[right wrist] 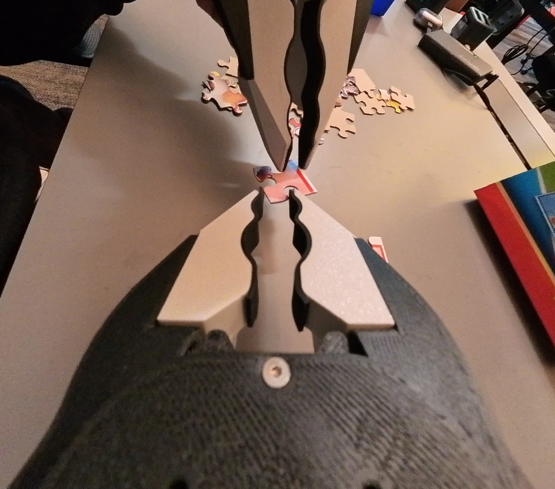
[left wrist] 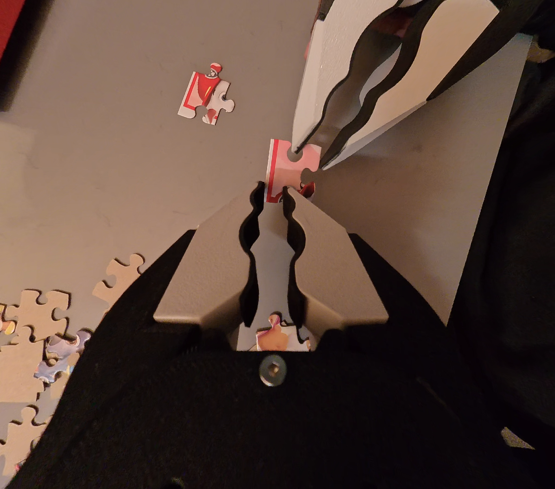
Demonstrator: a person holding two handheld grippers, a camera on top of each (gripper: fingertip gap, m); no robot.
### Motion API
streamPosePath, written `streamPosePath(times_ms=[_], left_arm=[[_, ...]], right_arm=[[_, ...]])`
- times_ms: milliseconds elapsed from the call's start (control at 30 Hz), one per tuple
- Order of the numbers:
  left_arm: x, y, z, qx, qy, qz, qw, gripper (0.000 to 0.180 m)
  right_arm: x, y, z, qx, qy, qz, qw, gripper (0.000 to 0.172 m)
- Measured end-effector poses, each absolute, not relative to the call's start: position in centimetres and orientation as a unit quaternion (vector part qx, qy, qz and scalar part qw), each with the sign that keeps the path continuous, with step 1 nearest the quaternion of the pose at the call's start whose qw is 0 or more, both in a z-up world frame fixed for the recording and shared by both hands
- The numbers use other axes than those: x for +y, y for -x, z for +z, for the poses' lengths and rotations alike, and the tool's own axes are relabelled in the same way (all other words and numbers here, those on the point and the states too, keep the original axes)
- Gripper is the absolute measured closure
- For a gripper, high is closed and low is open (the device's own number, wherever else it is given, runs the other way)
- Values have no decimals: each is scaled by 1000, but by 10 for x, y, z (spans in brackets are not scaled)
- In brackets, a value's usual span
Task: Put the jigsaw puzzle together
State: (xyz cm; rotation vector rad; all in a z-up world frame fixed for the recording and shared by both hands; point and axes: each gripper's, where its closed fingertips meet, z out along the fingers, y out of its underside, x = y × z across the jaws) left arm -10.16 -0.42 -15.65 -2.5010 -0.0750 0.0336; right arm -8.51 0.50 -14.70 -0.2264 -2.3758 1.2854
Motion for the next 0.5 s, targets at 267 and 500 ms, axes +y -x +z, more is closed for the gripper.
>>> streamPosePath(times_ms=[267, 500], left_arm=[[-1, 112, -151, -40, 942, 36, 332, 158], [22, 141, -122, -106, 893, 73, 431, 138]], right_arm=[[10, 89, -142, -849, 95, 471, 220, 158], [85, 131, -145, -834, 217, 428, 273, 158]])
